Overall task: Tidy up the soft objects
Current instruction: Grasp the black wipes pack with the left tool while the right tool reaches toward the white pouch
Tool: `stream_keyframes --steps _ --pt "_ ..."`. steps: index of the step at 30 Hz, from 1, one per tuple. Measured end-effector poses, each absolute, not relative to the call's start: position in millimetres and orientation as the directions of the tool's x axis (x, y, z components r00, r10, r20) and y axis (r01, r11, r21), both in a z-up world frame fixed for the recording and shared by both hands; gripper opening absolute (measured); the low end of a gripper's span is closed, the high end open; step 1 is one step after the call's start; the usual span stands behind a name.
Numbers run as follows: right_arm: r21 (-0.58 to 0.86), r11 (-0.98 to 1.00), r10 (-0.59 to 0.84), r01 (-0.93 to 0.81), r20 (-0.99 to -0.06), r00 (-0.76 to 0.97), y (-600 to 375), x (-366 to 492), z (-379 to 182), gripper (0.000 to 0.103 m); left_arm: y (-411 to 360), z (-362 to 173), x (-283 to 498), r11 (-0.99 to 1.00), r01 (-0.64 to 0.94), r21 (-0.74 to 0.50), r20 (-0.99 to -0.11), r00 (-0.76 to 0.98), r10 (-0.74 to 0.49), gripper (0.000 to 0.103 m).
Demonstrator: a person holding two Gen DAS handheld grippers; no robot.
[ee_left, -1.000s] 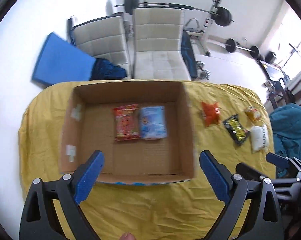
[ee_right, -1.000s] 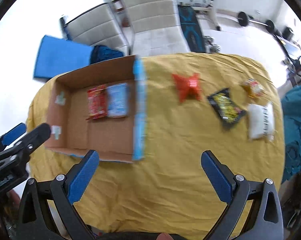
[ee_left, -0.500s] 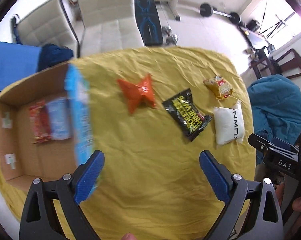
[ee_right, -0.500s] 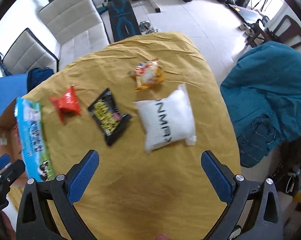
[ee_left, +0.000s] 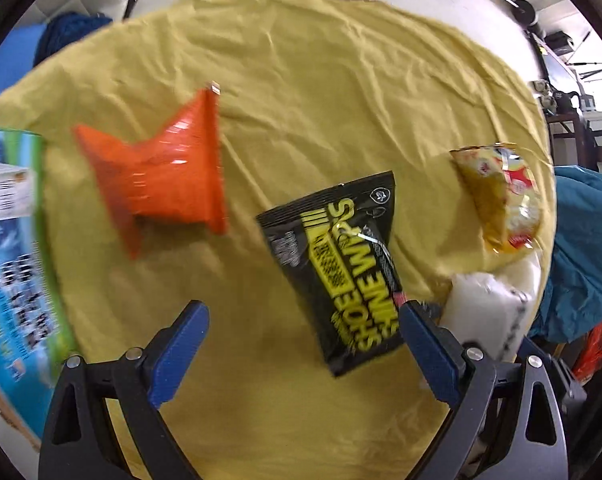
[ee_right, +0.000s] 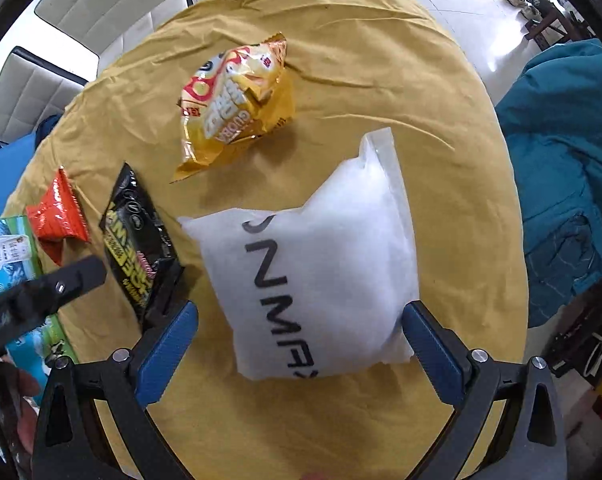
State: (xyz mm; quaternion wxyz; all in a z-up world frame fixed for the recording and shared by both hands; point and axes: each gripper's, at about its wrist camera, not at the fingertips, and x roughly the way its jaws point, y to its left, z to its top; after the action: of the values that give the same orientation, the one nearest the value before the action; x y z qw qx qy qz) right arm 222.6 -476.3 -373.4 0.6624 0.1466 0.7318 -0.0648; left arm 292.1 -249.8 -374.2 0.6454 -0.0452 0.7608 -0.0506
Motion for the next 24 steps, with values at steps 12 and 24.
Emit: stream_keyframes --steps 12,24 --pt "0.102 0.949 0.145 0.297 -0.981 -0.126 -506 224 -402 0.103 -279 -404 296 0.985 0.015 -0.171 -0.966 -0.199 -0.165 0.066" --pt "0.067 0.961 0.11 0.269 -0.983 -0.148 -494 228 -413 0.103 -289 -410 304 0.978 -0.042 -0.203 -0.954 -0.215 -0.207 0.065"
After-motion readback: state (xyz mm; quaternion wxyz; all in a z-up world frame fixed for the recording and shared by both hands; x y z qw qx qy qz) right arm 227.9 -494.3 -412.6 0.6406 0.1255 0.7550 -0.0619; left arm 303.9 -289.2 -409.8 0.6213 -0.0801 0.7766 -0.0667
